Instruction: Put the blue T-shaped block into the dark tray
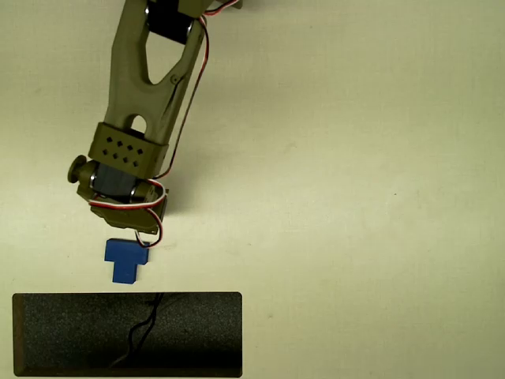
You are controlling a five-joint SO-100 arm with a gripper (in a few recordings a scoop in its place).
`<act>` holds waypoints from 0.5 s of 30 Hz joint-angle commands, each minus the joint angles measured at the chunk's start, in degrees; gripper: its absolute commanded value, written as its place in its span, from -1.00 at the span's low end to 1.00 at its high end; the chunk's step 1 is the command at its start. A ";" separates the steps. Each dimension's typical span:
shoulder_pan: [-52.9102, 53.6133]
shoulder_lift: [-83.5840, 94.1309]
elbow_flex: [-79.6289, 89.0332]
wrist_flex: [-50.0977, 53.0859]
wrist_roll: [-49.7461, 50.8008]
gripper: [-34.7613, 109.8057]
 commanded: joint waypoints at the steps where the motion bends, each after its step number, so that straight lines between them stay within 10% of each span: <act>1: 0.97 0.35 -0.44 -2.02 -1.23 -0.52; 15: 1.58 -11.95 -12.39 -9.76 -1.85 -0.52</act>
